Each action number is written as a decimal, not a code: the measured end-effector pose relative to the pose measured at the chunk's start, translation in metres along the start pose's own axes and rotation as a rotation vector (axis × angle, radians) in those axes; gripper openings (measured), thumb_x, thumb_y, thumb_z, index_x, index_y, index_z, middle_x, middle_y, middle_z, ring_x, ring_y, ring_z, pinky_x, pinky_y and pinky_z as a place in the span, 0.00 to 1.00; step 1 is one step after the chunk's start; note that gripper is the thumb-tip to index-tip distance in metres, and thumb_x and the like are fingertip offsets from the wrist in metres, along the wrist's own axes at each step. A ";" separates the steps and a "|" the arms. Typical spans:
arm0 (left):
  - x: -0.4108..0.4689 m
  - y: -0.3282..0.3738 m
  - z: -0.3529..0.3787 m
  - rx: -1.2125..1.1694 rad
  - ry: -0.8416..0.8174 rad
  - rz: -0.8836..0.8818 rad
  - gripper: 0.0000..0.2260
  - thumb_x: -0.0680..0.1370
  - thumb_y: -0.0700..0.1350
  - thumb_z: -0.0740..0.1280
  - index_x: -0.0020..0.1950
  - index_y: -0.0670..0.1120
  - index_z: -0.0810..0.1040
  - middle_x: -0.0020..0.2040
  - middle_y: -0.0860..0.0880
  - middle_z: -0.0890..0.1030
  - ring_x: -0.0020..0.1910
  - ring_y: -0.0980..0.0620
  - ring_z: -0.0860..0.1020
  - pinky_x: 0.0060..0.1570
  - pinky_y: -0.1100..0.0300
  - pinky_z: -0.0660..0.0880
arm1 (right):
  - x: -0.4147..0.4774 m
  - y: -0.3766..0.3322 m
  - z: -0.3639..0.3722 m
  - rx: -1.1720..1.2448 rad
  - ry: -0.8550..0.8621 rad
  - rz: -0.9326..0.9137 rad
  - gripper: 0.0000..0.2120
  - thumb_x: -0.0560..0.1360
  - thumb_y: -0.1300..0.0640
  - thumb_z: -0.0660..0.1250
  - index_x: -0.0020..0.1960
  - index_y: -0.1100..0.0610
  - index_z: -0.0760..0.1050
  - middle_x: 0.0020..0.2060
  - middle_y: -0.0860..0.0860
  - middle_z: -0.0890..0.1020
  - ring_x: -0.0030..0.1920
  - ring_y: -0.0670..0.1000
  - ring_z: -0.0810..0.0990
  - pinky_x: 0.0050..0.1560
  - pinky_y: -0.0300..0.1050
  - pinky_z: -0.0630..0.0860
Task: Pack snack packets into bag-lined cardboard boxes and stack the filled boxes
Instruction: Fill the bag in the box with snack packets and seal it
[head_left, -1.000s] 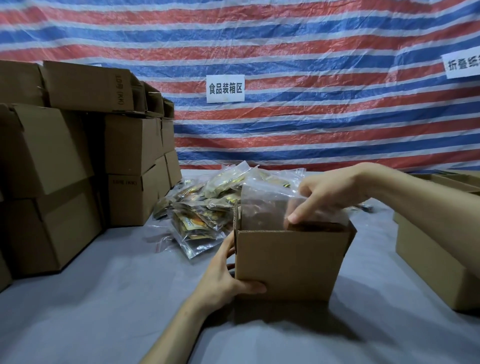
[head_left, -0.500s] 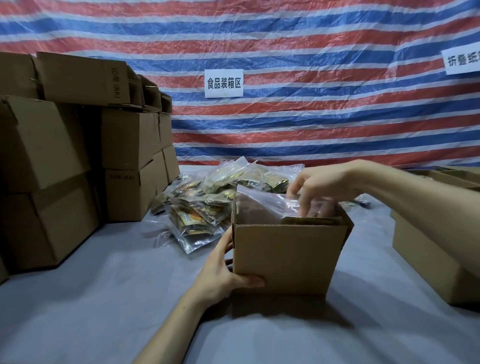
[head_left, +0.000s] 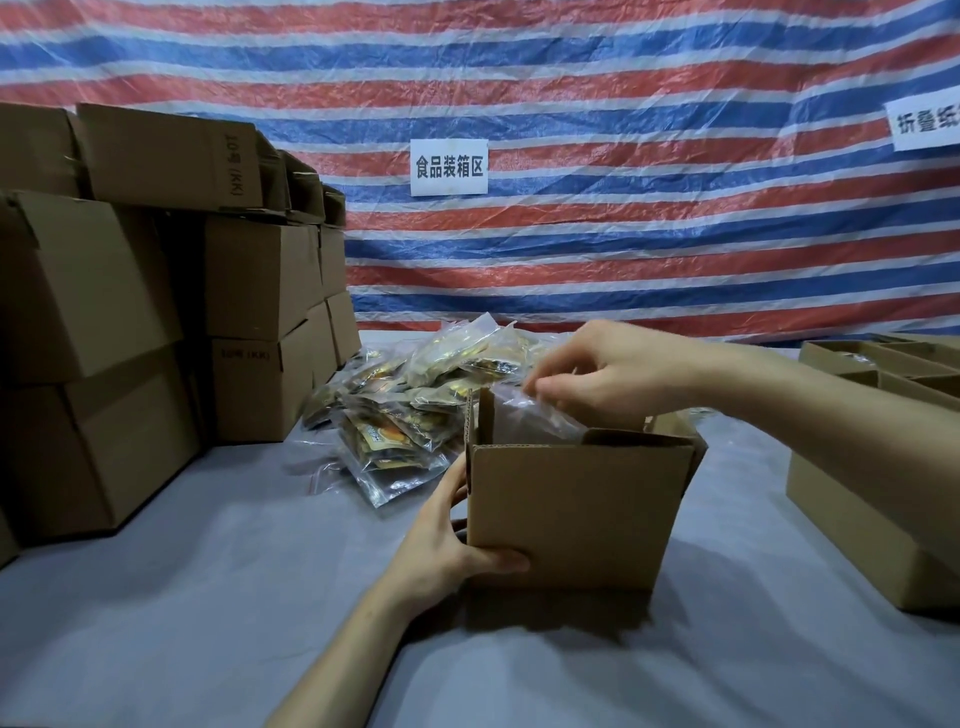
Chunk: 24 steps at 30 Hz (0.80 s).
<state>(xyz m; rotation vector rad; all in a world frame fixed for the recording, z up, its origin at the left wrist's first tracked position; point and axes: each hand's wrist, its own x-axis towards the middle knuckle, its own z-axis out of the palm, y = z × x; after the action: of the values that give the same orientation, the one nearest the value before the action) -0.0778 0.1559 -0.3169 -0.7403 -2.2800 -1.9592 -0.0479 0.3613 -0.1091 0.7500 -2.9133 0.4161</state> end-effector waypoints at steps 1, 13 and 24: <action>0.000 0.000 0.000 -0.002 -0.001 0.002 0.46 0.56 0.43 0.85 0.72 0.55 0.72 0.64 0.50 0.81 0.65 0.52 0.78 0.54 0.65 0.76 | 0.000 -0.003 0.005 0.025 -0.103 0.022 0.16 0.84 0.43 0.59 0.58 0.47 0.83 0.46 0.42 0.84 0.47 0.44 0.81 0.48 0.36 0.76; -0.001 -0.002 0.000 -0.030 -0.006 0.013 0.47 0.57 0.43 0.85 0.74 0.53 0.70 0.64 0.49 0.81 0.63 0.52 0.80 0.52 0.62 0.78 | 0.031 0.019 0.033 0.218 -0.564 0.571 0.21 0.82 0.43 0.56 0.55 0.50 0.85 0.48 0.51 0.88 0.48 0.53 0.88 0.57 0.55 0.81; 0.001 -0.002 -0.002 0.025 -0.030 0.038 0.40 0.58 0.42 0.86 0.67 0.57 0.75 0.59 0.53 0.83 0.53 0.56 0.84 0.46 0.67 0.79 | 0.054 0.015 0.030 0.133 -0.744 0.559 0.15 0.78 0.55 0.69 0.62 0.60 0.79 0.55 0.57 0.86 0.55 0.55 0.86 0.61 0.52 0.80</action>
<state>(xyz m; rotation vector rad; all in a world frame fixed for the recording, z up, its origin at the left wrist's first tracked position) -0.0797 0.1543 -0.3181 -0.8100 -2.2850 -1.9131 -0.1037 0.3407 -0.1320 0.0587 -3.8288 0.4488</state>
